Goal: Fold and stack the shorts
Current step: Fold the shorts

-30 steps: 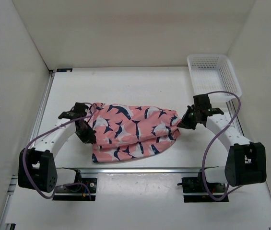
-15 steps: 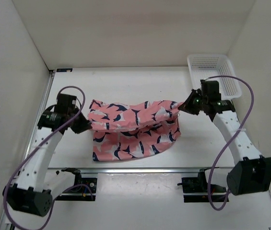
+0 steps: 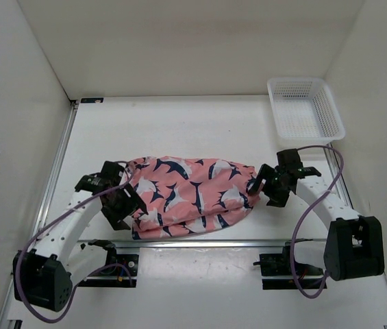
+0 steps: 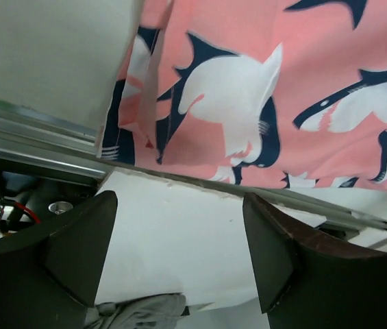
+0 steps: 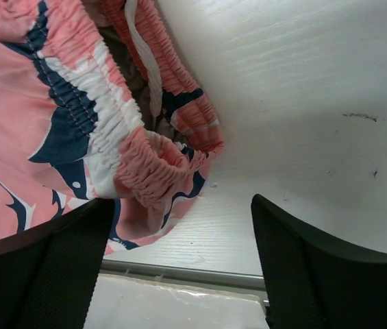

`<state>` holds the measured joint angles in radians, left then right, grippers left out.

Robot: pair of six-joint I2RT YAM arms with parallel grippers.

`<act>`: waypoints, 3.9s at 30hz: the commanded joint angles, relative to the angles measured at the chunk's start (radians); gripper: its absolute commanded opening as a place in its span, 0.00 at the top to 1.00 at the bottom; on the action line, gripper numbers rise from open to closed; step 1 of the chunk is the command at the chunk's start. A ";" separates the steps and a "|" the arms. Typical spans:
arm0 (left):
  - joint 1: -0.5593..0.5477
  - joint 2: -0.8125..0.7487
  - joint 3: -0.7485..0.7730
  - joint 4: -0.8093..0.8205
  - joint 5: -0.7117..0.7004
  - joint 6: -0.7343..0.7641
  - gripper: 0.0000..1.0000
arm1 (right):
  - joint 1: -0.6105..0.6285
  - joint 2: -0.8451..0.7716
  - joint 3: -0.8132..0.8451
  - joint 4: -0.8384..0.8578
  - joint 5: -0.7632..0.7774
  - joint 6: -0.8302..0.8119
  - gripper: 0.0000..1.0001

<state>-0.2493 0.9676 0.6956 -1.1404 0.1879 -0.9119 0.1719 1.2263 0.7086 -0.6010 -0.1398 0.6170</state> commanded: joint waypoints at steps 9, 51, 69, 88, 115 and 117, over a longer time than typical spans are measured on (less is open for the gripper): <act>0.005 0.264 0.148 0.137 -0.114 0.077 0.14 | -0.018 0.126 0.009 0.179 -0.099 0.046 0.15; 0.038 0.635 0.372 0.229 -0.142 0.192 0.33 | 0.092 0.150 0.177 0.110 0.270 0.244 0.46; 0.039 0.586 0.516 0.139 -0.199 0.202 0.89 | 0.101 0.135 0.279 0.106 0.272 0.155 1.00; 0.059 0.310 0.153 0.171 -0.113 0.153 0.89 | 0.178 -0.100 -0.029 0.035 0.249 0.174 1.00; 0.047 0.868 0.588 0.235 -0.177 0.226 0.30 | 0.032 0.223 -0.031 0.340 0.107 0.221 0.66; 0.047 0.887 0.568 0.249 -0.166 0.226 0.31 | 0.041 0.223 -0.017 0.314 0.140 0.211 0.84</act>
<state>-0.1993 1.8709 1.2724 -0.9218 0.0223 -0.6960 0.2050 1.4357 0.6647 -0.2844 -0.0589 0.8440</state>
